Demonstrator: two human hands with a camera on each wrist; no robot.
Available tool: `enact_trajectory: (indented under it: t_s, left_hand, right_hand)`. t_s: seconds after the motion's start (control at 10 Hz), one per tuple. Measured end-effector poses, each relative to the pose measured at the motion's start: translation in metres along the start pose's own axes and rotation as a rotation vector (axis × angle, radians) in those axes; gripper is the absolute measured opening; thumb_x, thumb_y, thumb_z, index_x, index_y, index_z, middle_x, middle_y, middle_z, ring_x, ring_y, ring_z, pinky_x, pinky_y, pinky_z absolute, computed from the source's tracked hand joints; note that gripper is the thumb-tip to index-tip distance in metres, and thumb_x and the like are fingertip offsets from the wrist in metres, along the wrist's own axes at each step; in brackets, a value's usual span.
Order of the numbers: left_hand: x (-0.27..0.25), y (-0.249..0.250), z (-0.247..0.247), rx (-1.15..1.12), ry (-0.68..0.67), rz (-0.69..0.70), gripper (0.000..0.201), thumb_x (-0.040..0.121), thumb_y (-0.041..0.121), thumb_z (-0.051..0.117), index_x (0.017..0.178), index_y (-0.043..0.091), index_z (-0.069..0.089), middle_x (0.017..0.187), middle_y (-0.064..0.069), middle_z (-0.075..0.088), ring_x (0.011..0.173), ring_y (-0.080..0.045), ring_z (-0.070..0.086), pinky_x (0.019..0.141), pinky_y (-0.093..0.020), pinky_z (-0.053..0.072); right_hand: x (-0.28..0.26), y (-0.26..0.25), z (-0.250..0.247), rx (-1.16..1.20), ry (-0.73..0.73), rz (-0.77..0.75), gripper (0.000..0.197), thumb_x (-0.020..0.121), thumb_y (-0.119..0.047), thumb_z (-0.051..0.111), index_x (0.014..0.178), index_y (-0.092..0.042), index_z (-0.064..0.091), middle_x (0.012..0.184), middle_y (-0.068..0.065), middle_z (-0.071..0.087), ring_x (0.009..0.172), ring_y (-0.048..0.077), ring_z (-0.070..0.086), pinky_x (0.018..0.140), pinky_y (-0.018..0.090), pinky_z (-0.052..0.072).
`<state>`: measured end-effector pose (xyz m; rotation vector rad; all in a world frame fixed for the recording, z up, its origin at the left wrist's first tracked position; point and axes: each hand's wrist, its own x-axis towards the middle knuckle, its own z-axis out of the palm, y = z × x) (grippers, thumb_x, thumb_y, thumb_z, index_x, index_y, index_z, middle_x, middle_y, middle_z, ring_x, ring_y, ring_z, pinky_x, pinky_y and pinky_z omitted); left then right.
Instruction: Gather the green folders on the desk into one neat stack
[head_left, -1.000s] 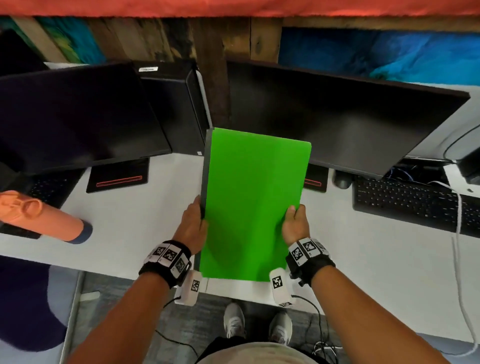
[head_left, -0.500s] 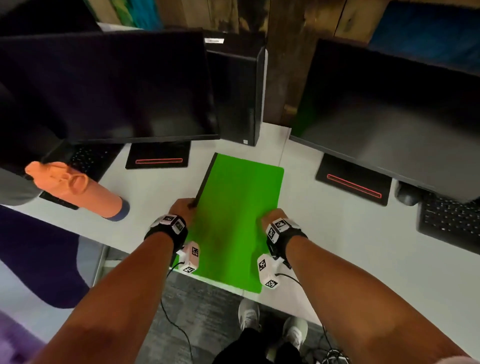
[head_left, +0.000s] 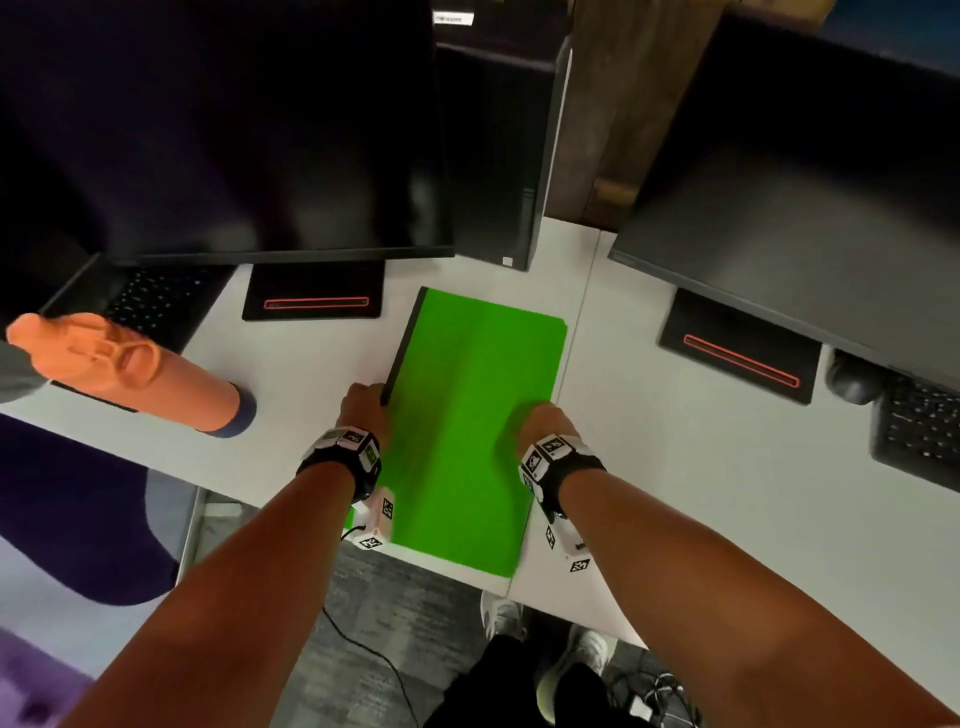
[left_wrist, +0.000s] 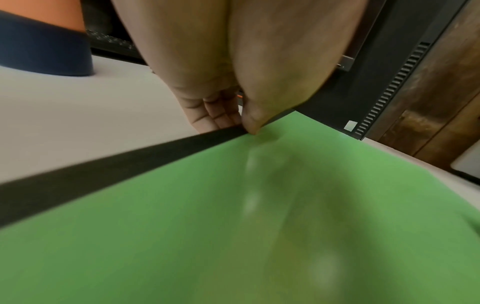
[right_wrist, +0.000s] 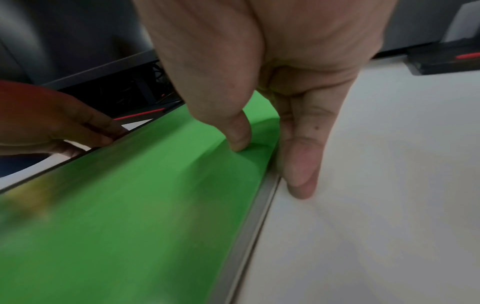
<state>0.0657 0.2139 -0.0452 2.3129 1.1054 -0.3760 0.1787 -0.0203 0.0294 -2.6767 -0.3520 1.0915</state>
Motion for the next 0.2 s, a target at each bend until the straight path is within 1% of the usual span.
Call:
enact_trajectory:
  t_s: [0.1,0.2]
  left_hand:
    - [-0.016,0.013,-0.014,-0.011,-0.013,-0.034,0.046,0.084,0.013,0.042,0.127,0.011,0.055,0.122,-0.026,0.053,0.114,-0.044,0.053,0.098,-0.049,0.045]
    - [-0.030,0.024,-0.018,-0.035,0.048,-0.080,0.051,0.090,0.016,0.044,0.140,0.010,0.039,0.138,-0.023,0.043,0.128,-0.041,0.041,0.107,-0.049,0.036]
  right_hand:
    - [-0.010,0.000,-0.005,0.014,-0.022,-0.006,0.038,0.092,-0.018,0.045,0.125,-0.003,0.054,0.128,0.018,0.057,0.116,0.034,0.055,0.090,0.038,0.047]
    - [-0.020,0.012,-0.017,0.026,0.026,0.000,0.054,0.091,-0.032,0.047,0.135,0.000,0.039,0.130,0.020,0.055,0.116,0.035,0.055,0.091,0.039,0.047]
